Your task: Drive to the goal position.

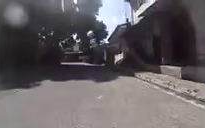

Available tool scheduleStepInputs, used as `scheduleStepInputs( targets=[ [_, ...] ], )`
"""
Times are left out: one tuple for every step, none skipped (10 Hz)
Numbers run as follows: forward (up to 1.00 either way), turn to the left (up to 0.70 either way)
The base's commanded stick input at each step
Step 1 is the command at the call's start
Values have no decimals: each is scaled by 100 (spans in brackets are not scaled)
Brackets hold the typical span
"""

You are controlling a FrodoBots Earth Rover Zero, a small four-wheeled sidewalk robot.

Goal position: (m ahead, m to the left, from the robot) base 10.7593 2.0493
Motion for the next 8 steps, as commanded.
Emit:
scheduleStepInputs(
  targets=[
    [100, 0],
    [100, 0],
    [100, 0],
    [100, -6],
    [100, -34],
    [100, -37],
    [100, -34],
    [100, -30]
  ],
)
